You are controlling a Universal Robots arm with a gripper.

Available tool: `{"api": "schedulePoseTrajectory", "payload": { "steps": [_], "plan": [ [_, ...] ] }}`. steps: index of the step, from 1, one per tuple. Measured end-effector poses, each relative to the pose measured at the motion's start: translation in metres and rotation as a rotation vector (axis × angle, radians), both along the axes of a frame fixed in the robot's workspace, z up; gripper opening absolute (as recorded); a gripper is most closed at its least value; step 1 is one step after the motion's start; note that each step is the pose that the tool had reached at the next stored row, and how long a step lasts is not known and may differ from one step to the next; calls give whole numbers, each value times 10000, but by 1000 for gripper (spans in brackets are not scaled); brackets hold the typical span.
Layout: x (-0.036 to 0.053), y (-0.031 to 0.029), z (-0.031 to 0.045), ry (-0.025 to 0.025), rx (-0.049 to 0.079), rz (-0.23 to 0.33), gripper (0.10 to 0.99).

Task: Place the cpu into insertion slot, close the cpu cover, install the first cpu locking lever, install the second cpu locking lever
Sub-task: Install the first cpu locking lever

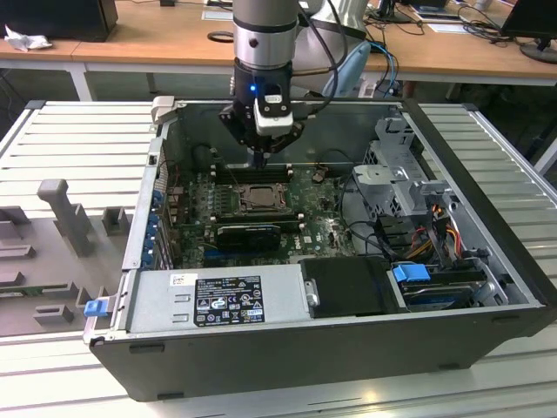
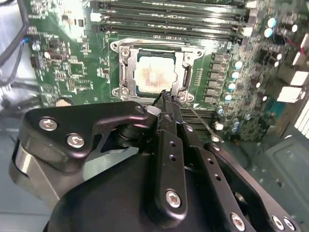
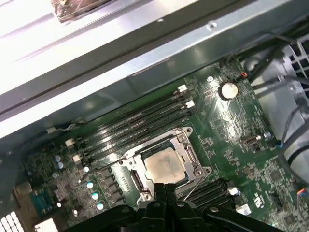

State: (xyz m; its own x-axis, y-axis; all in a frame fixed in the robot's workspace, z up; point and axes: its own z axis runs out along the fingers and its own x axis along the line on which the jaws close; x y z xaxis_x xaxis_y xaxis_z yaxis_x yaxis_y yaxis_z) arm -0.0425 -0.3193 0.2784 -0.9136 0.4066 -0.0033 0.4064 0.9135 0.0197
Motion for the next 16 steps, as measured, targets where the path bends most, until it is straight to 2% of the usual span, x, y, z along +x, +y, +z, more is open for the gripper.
{"api": "schedulePoseTrajectory", "payload": {
  "steps": [4,8,16],
  "plan": [
    [0,0,-7,-25,-1,1354,106],
    [0,0,-12,-56,0,2140,106],
    [0,0,-22,-58,3,3882,106]
  ]
}}
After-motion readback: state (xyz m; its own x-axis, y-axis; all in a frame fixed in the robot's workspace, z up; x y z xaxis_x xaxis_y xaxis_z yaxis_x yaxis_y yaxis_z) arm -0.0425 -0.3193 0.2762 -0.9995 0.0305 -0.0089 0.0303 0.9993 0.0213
